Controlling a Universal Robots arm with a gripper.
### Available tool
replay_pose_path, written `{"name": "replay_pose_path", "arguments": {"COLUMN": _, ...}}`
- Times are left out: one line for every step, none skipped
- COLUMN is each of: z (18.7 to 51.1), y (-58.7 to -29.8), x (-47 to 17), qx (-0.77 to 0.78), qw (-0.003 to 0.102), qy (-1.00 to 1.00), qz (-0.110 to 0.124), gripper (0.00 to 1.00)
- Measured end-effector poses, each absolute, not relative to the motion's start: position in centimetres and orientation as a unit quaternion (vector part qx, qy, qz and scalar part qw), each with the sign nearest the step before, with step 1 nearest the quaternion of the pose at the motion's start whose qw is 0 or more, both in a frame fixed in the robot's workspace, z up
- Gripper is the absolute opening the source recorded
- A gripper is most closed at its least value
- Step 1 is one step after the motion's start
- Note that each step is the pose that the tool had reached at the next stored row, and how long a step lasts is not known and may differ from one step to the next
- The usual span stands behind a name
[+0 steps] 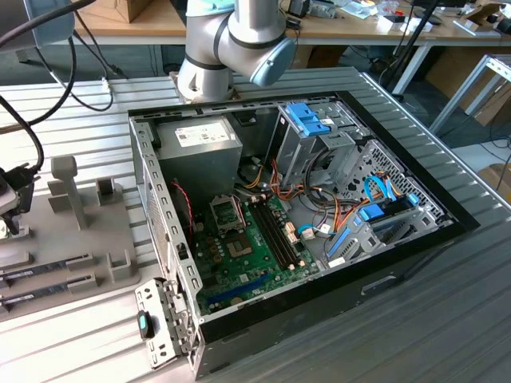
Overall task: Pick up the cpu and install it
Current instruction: 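Pick up the cpu and move it towards the insertion slot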
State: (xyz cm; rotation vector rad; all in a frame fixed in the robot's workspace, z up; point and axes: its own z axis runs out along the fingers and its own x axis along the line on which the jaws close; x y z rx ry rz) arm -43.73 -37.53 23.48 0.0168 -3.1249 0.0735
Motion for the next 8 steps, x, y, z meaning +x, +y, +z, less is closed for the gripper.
{"name": "replay_pose_path", "arguments": {"z": 23.60, "y": -37.53, "x": -43.73, "qx": 0.005, "qw": 0.008, "qy": -1.000, "qz": 0.024, "gripper": 0.47}}
{"name": "replay_pose_path", "arguments": {"z": 23.66, "y": -37.53, "x": -43.73, "qx": 0.005, "qw": 0.008, "qy": -1.000, "qz": 0.024, "gripper": 0.47}}
{"name": "replay_pose_path", "arguments": {"z": 23.72, "y": -37.53, "x": -43.73, "qx": 0.005, "qw": 0.008, "qy": -1.000, "qz": 0.024, "gripper": 0.47}}
{"name": "replay_pose_path", "arguments": {"z": 23.83, "y": -37.53, "x": -43.73, "qx": 0.005, "qw": 0.008, "qy": -1.000, "qz": 0.024, "gripper": 0.47}}
{"name": "replay_pose_path", "arguments": {"z": 23.91, "y": -37.53, "x": -43.73, "qx": 0.005, "qw": 0.008, "qy": -1.000, "qz": 0.024, "gripper": 0.47}}
{"name": "replay_pose_path", "arguments": {"z": 23.97, "y": -37.53, "x": -43.73, "qx": 0.005, "qw": 0.008, "qy": -1.000, "qz": 0.023, "gripper": 0.47}}
{"name": "replay_pose_path", "arguments": {"z": 24.03, "y": -37.53, "x": -43.73, "qx": 0.005, "qw": 0.008, "qy": -1.000, "qz": 0.024, "gripper": 0.47}}
{"name": "replay_pose_path", "arguments": {"z": 24.15, "y": -37.53, "x": -43.73, "qx": 0.005, "qw": 0.008, "qy": -1.000, "qz": 0.024, "gripper": 0.47}}
